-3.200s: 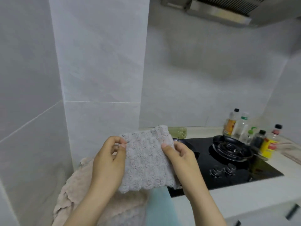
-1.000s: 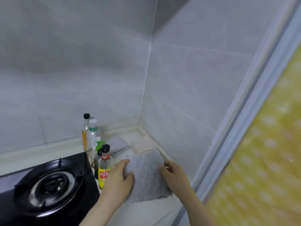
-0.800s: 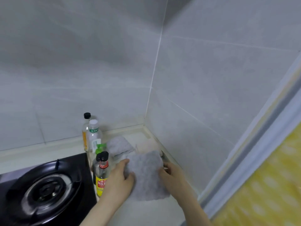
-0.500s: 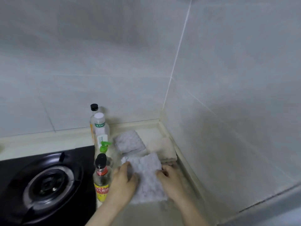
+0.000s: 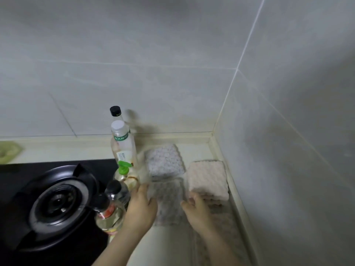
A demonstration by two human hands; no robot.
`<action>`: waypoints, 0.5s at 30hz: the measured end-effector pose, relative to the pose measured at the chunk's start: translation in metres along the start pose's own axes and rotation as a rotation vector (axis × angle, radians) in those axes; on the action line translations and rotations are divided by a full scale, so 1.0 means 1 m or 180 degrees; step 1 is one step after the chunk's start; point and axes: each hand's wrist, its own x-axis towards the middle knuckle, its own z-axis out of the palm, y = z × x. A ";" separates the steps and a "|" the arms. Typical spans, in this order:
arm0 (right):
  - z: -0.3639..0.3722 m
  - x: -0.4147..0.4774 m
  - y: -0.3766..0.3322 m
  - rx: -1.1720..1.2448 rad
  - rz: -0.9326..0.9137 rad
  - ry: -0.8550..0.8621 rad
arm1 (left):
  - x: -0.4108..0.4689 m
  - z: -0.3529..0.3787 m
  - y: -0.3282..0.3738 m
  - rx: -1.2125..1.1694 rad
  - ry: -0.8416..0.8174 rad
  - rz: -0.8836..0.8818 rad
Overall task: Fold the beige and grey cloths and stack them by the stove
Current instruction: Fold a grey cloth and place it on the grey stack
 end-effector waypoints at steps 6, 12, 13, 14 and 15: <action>-0.004 0.004 0.002 0.0017 -0.0142 0.0013 | -0.005 0.003 0.004 -0.0170 0.0068 0.0123; -0.007 -0.011 -0.018 0.0054 -0.0545 0.0130 | -0.025 -0.010 0.027 -0.0320 0.0173 0.0355; -0.008 -0.016 -0.025 0.0075 -0.0645 0.0150 | -0.030 -0.016 0.031 -0.0379 0.0226 0.0426; -0.009 -0.023 -0.034 0.0092 -0.0760 0.0173 | -0.034 -0.022 0.034 -0.0449 0.0306 0.0504; -0.010 -0.030 -0.045 0.0127 -0.0885 0.0188 | -0.040 -0.030 0.037 -0.0511 0.0391 0.0585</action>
